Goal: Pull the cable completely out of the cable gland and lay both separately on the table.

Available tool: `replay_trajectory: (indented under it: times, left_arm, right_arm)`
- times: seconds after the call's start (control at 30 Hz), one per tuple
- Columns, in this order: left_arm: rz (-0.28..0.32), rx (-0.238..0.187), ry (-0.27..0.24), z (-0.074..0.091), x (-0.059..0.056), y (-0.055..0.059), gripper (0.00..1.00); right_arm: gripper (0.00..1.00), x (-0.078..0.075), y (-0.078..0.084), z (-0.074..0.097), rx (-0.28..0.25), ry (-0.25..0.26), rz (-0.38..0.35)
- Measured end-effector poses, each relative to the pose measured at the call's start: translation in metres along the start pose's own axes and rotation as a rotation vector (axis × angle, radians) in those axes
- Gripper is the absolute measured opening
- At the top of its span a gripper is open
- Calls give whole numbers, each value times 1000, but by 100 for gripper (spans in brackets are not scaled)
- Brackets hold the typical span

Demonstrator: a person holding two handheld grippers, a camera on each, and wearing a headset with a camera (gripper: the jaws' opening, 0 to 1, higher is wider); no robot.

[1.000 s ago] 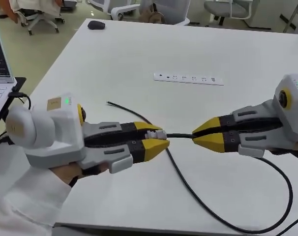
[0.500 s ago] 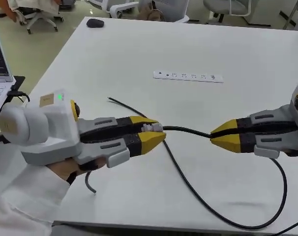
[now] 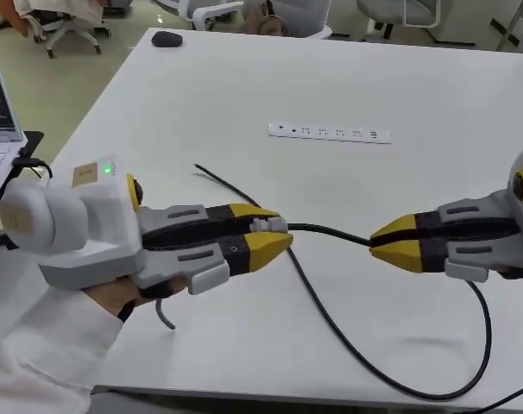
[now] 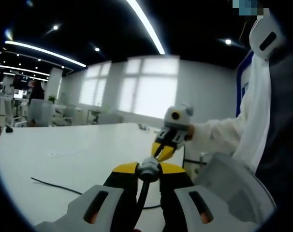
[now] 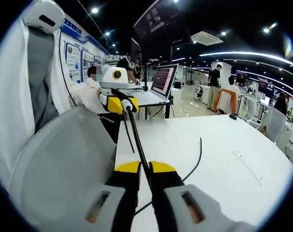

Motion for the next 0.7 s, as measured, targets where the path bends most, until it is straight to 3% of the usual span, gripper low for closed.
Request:
replay_trajectory:
  times: [0.1,0.37,0.7]
  left_arm:
    - [-14,9,11,-2,-3,0,17]
    - [-19,10,11,-2,-2,1,17]
    - [-24,11,14,-3,-2,1,17]
  right_arm:
    - [10,-1,-1,-4,18,28,27]
    - [18,2,-27,-12,-40,14,70]
    - [20,15,-58,-35,-91,-40,150]
Point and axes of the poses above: the centre of the closed fingertips' face, and the gripper's own axes: z roughly backward along the fingers, x roughly to its left, y roughly out of its underside, the point moved 7 cm from there along z, roughly backward along the fingers, and after that the axes turned 8 degrees about x, right-handed, at the moved point
